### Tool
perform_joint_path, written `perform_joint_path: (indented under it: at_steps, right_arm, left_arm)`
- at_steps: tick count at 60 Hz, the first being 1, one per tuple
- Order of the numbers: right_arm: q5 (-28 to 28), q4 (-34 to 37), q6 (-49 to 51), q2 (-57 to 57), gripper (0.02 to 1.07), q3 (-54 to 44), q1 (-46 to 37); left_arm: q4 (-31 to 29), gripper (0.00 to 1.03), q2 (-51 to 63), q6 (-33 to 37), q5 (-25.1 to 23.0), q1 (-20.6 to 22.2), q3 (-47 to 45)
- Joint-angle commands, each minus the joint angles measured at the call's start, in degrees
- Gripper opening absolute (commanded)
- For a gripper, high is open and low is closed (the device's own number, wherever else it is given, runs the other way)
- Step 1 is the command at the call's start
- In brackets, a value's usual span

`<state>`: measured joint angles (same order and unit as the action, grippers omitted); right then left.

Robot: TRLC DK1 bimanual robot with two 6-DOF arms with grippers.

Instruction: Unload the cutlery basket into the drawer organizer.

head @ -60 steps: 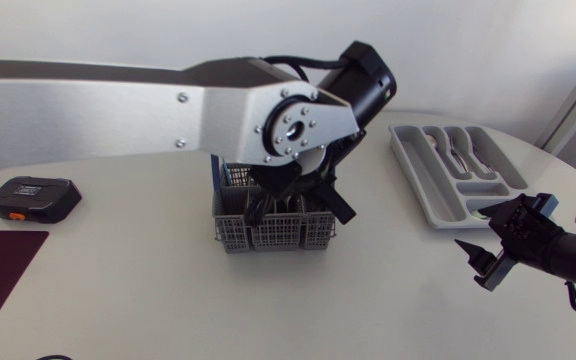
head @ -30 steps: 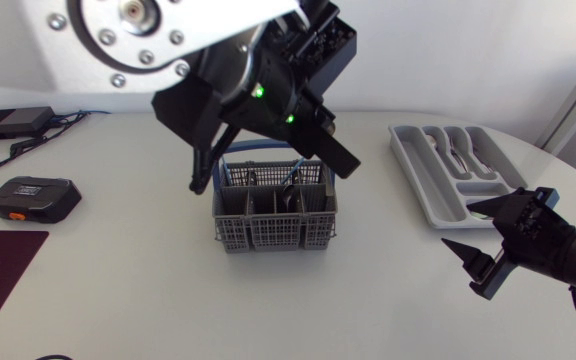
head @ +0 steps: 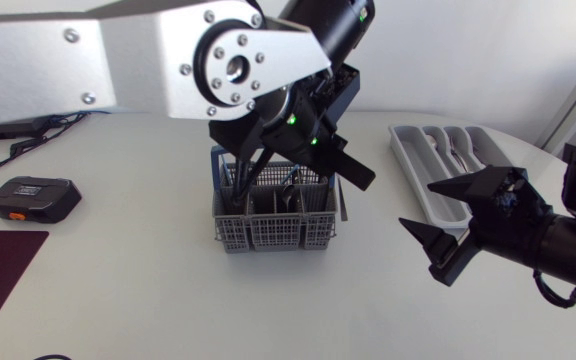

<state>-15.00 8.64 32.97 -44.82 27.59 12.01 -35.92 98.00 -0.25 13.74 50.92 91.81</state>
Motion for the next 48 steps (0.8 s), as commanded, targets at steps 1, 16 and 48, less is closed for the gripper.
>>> perform_joint_path:
  at_steps: [1, 16, 48]
  right_arm:
    - [1.82, -2.14, -3.97, -1.94, 0.90, 1.59, 2.58]
    - [7.89, -8.29, -8.98, -10.11, 0.84, 4.57, 10.49]
    - [10.35, -16.03, -13.37, -20.31, 0.41, 9.67, 12.42]
  left_arm:
    - [0.24, 0.03, 1.76, -3.18, -0.20, -0.82, 3.29]
    - [0.68, 0.03, 4.05, -5.99, -1.78, -0.99, 7.24]
    - [0.15, 0.03, 6.77, -10.03, -6.71, -1.08, 10.14]
